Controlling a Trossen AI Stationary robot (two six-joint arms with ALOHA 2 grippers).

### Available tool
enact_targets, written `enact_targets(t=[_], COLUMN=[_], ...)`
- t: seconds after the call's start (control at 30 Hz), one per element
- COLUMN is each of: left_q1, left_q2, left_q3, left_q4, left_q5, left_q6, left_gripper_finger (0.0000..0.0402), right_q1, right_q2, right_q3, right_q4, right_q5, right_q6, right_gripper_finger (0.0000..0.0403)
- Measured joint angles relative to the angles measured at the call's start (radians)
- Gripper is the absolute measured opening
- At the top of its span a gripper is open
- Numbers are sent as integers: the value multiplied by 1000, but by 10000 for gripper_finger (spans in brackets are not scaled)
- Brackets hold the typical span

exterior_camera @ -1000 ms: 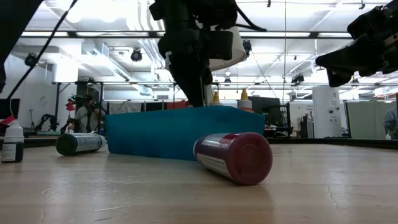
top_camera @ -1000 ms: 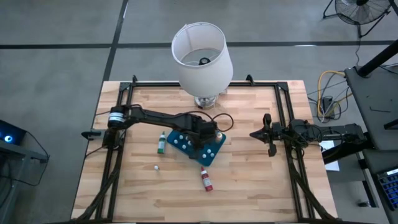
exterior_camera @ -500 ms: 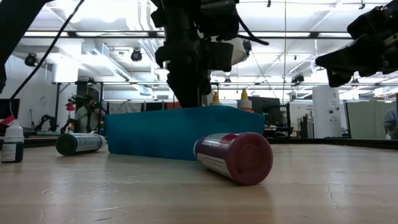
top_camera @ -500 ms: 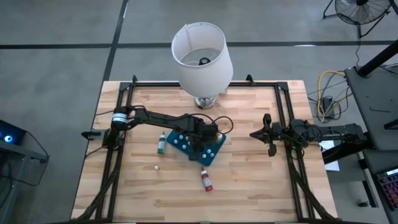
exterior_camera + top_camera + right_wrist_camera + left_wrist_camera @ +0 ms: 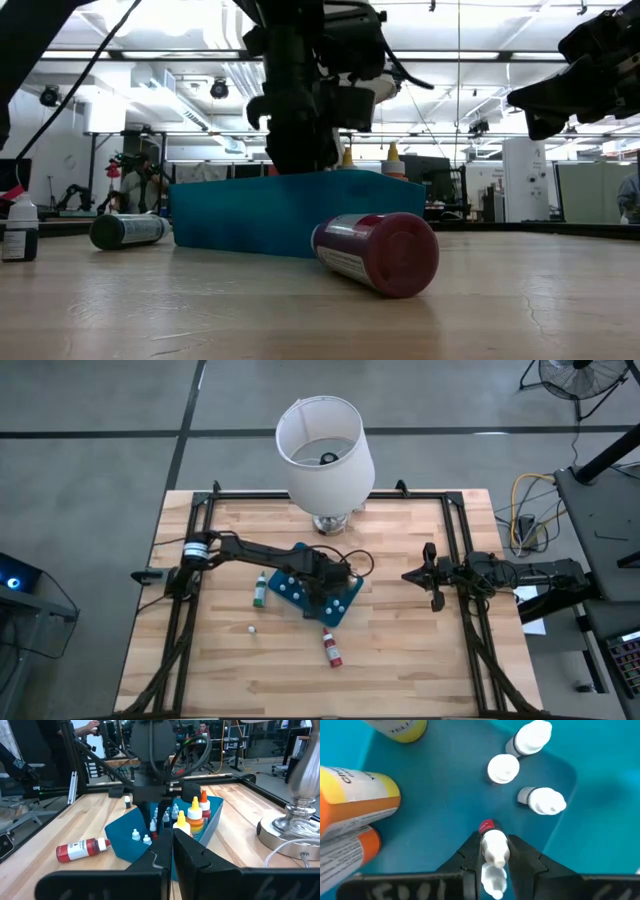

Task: Pick & Place food coloring
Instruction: Put the small red food coloring bottle into the blue container

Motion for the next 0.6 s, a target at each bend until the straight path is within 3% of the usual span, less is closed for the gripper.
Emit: enact_targets(t=[0.6], left_q1=[-8], left_q2=[32], left_q3=[23], left_q4=[12], left_q5=[3], left_q6=[0], left_gripper_finger=[46], right_q1=[0], right_q2=[0], right_q3=[0], right_q4=[0], right_q5=[0], right_q6=[0], right_gripper_finger=[9])
